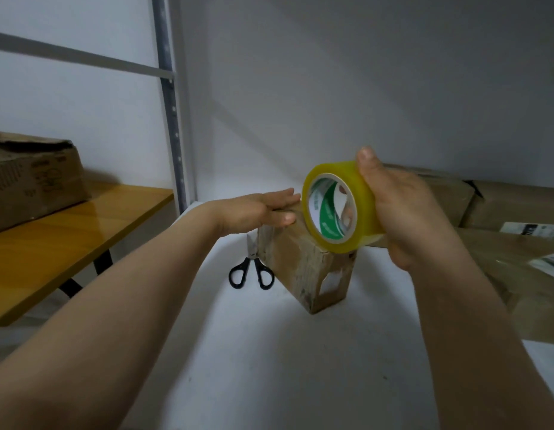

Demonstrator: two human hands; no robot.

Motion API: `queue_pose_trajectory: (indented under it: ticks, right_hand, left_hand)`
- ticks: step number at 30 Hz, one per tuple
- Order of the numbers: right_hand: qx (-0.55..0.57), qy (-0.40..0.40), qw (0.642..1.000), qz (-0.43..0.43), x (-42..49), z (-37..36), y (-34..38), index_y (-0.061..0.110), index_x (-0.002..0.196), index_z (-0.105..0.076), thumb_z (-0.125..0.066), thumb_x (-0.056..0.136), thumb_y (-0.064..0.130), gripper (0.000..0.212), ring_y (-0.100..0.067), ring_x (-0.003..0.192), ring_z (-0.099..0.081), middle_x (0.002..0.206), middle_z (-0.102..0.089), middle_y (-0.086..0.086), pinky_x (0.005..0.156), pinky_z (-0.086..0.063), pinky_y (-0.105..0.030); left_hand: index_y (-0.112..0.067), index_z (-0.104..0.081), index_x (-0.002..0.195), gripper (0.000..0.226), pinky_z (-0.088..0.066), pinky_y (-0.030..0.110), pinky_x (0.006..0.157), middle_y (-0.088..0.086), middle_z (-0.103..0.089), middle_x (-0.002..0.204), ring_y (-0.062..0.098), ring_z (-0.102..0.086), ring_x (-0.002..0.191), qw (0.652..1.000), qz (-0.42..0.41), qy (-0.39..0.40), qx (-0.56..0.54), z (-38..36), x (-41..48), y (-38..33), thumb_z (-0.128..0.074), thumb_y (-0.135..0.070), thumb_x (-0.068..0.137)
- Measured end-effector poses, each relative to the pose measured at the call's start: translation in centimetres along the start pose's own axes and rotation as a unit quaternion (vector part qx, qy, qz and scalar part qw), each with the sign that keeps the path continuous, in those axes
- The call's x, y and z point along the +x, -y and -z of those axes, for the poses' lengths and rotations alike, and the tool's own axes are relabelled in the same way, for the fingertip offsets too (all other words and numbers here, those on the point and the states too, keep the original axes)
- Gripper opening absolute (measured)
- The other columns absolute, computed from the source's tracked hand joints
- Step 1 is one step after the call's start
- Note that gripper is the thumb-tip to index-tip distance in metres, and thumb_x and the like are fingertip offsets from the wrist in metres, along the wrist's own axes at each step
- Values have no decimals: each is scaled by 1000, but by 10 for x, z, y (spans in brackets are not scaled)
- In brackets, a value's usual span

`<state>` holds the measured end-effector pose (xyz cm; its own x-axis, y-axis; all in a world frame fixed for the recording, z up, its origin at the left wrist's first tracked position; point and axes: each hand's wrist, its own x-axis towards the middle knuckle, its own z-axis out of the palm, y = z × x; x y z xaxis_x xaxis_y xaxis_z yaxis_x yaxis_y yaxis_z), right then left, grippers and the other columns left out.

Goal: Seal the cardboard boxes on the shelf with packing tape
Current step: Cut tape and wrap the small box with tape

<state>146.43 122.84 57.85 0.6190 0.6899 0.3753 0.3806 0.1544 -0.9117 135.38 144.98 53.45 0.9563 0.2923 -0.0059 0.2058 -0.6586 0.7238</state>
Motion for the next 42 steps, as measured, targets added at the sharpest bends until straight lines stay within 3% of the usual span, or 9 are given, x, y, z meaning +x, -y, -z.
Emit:
queue_pose_trajectory:
  ticks: [3,7,10,14,18,23,30,34,42]
  right_hand:
    - [-27,-5,999,-24,-6,9,11,2,109,-64,-59,54,96,109,-45,87,-70,97,-70,-26,80,-50,-74]
    - [-19,-22,999,-38,-15,15,16,-2,120,-61,-59,78,80,92,-48,101,-68,114,-64,-29,83,-51,-72]
    - [-14,-27,999,-41,-20,10,16,2,125,-59,-55,64,88,106,-48,106,-65,116,-64,-28,86,-52,-69]
    - [12,-60,998,-26,-24,6,14,-4,114,-62,-56,68,82,98,-44,94,-70,106,-66,-28,90,-53,-64]
    - [36,-32,999,-25,-25,7,12,2,100,-73,-66,80,69,71,-39,95,-72,101,-74,-20,90,-54,-64]
    - [55,-8,998,-30,-26,14,4,22,84,-78,-64,91,47,30,-19,81,-74,89,-78,0,88,-57,-55]
    - [68,-13,998,-9,-33,33,8,-10,97,-69,-76,76,53,67,-31,76,-63,95,-67,-35,79,-57,-56]
    - [53,9,998,-25,-49,43,0,-14,80,-65,-68,67,57,72,-24,55,-54,60,-56,-14,65,-50,-38]
    - [41,31,997,-50,-64,51,-17,-4,76,-69,-64,69,58,62,-21,53,-58,57,-57,-10,62,-51,-34]
  left_hand:
    - [-46,-29,155,78,-2,50,126,-24,-14,165,10,-4,155,998,12,-6,68,1,-2,-7,-54,-71,85]
    - [-37,-15,160,57,17,49,121,-15,2,168,18,22,152,983,41,-15,180,-1,-4,-19,-32,-50,107]
    - [-32,-12,162,54,19,49,120,-10,0,169,19,23,152,968,60,-38,240,-9,-8,-31,-23,-41,110]
    - [-28,-49,139,45,-3,53,122,-5,-47,145,26,-25,147,961,-18,-37,275,-32,-12,-59,-34,-49,103]
    - [-40,-56,110,31,-27,54,112,-10,-56,113,13,-51,114,975,-67,-61,201,-38,-15,-51,-40,-57,90]
    - [-49,-39,145,61,-29,49,118,-14,-46,149,13,-40,141,982,-38,-7,183,-24,-8,-47,-45,-70,89]
    - [-41,-18,159,98,0,46,126,-17,-10,167,4,-2,154,985,40,14,165,-19,-5,-41,-49,-87,78]
    - [-29,-10,162,75,9,32,120,-11,0,169,5,6,153,982,72,21,171,-18,-6,-46,-47,-54,101]
    - [-31,-3,162,108,11,28,116,-14,6,168,4,10,152,978,59,48,193,-19,-23,-59,-54,-79,79]
